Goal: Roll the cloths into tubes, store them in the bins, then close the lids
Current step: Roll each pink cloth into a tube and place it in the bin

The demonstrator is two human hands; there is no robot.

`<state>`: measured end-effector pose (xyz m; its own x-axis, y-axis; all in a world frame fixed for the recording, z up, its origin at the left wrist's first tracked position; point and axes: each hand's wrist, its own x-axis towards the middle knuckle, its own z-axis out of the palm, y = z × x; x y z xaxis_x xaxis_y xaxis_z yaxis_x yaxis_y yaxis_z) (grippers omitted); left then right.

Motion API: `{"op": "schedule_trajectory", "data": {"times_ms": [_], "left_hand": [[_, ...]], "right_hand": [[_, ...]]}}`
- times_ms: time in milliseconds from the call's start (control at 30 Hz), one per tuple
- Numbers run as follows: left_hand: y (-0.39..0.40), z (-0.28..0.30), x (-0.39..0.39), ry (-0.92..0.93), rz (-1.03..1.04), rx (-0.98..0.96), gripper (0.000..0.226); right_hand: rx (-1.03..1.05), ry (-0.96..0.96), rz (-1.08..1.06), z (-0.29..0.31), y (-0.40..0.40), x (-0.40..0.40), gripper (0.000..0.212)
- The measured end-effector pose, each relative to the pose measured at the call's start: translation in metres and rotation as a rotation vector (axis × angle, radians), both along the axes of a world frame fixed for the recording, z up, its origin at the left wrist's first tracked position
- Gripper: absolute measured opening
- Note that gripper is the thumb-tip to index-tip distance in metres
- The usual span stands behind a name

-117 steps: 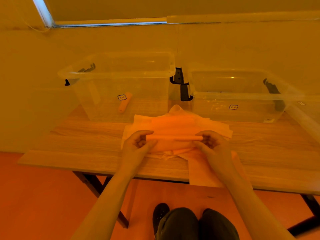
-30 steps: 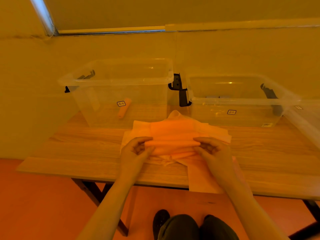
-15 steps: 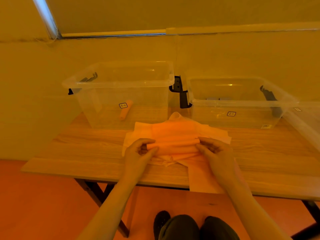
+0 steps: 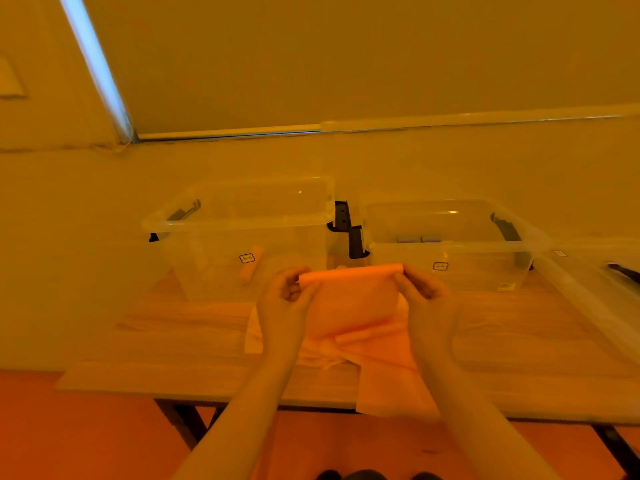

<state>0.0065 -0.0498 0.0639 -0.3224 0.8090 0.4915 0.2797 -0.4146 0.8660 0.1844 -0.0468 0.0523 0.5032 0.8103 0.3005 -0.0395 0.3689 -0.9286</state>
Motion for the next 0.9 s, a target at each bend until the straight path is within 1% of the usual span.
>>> {"op": "schedule_trajectory", "data": {"times_ms": [100,167,300,433,567,733,833,900], "left_hand": [[-0.001,0.016,0.012,-0.023,0.018,0.007,0.030],[-0.001,0.021,0.017,-0.066,0.022,0.009,0.033],[-0.004,0.025,0.023,-0.081,-0.002,0.004,0.033],[-0.005,0.028,0.019,-0.062,0.003,0.022,0.030],[0.002,0.029,0.006,-0.022,-0.038,-0.011,0.029],[0.009,0.033,-0.003,-0.044,-0.087,-0.049,0.021],[0.011,0.039,-0.004,-0.059,-0.105,-0.085,0.019],[0.010,0.044,-0.005,-0.062,-0.117,-0.104,0.018]], "right_hand": [[0.003,0.036,-0.058,0.012,0.003,-0.002,0.024],[-0.005,0.013,-0.089,0.016,0.006,-0.002,0.025],[0.003,-0.002,-0.094,0.020,0.005,-0.002,0.025],[0.013,0.013,-0.041,0.022,0.000,0.004,0.024],[0.038,0.053,0.116,0.030,0.000,0.019,0.037],[0.038,-0.184,0.213,0.040,0.006,0.032,0.030],[0.024,-0.220,0.267,0.046,0.008,0.037,0.030],[0.013,-0.241,0.267,0.050,0.009,0.040,0.029]]}}
